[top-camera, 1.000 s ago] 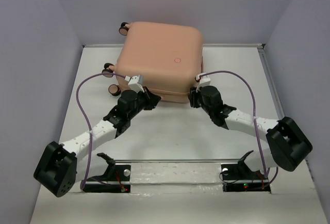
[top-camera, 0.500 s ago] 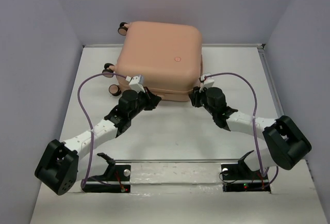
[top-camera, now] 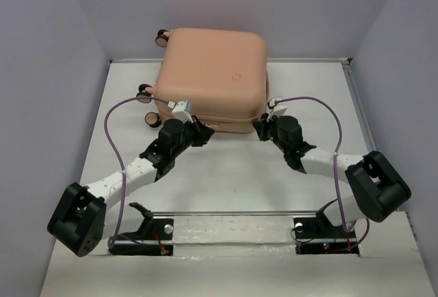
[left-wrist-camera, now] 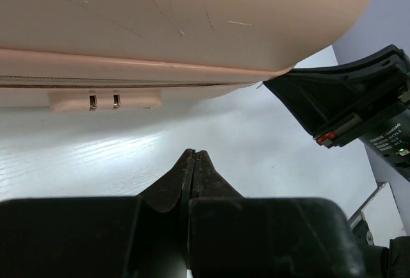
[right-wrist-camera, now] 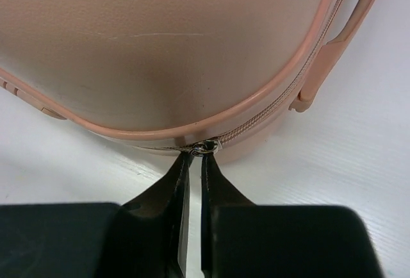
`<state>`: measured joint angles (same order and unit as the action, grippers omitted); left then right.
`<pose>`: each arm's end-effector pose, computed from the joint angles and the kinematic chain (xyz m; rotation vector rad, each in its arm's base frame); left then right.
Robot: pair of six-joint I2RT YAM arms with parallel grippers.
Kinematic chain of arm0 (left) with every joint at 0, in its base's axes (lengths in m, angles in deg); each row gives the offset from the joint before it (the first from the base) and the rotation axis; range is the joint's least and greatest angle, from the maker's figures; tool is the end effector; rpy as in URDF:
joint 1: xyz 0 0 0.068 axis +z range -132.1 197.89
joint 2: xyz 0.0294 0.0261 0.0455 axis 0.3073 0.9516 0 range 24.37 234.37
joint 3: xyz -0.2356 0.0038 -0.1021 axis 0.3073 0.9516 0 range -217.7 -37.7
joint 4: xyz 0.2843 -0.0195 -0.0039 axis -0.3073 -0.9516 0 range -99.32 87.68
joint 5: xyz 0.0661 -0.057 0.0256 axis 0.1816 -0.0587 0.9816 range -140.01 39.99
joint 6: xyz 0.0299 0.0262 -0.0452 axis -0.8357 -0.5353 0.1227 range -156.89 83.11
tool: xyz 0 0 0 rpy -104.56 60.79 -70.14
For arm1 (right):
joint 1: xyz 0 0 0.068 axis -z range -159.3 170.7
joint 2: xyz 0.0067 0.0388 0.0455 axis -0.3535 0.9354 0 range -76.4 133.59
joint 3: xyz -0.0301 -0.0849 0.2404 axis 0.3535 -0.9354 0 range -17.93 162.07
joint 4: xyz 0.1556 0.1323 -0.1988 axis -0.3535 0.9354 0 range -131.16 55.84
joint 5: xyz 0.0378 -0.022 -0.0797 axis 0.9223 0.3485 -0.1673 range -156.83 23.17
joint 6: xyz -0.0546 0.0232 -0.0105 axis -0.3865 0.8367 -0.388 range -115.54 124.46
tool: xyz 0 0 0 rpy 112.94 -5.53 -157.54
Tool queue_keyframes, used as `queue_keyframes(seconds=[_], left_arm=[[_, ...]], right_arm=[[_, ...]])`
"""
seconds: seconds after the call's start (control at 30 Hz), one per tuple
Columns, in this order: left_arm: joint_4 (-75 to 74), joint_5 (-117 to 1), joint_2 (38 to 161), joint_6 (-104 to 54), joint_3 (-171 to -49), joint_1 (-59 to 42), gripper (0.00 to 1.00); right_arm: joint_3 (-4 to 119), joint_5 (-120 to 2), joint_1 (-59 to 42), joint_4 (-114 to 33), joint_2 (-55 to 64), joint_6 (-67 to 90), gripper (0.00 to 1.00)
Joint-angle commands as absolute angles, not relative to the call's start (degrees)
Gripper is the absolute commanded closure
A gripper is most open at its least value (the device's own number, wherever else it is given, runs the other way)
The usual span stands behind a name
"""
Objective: Pack the luggage
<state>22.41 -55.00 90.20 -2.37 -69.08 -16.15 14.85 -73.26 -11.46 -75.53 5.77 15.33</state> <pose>0.2397 -0.1667 0.2160 0.0599 1.8365 -0.9384 0.2751 0.1671 0.1619 -0.2634 1.8334 0.4239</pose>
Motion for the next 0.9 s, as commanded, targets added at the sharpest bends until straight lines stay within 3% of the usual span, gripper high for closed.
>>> queue_keyframes(seconds=[0.0,0.27,0.5,0.6,0.7,0.87], left_arm=[[26.24,-54.58,91.87,-3.14,-70.48,-16.21,0.94],[29.75,-54.23,99.15,-3.75,-76.53,-16.21,0.94],[30.55,-54.13,110.76,-7.18,-87.7,-15.59,0.94],[30.72,-55.89,114.8,-6.31,-91.47,-15.33,0.94],[31.51,-57.22,117.62,-5.16,-93.68,-15.77,0.94],[33.36,-58.01,117.72,-3.5,-92.82,-16.82,0.94]], right_arm=[[14.24,-73.6,-10.24,-84.13,6.12,15.62,0.93],[12.84,-68.78,-9.71,-83.0,3.67,18.77,0.93],[13.54,-54.1,-23.58,-84.22,5.86,22.12,0.93],[11.88,-39.21,-24.12,-98.16,7.52,30.28,0.93],[8.36,-36.08,-24.12,-106.44,5.69,35.39,0.93],[11.07,-39.3,-24.12,-105.05,9.01,35.83,0.93]])
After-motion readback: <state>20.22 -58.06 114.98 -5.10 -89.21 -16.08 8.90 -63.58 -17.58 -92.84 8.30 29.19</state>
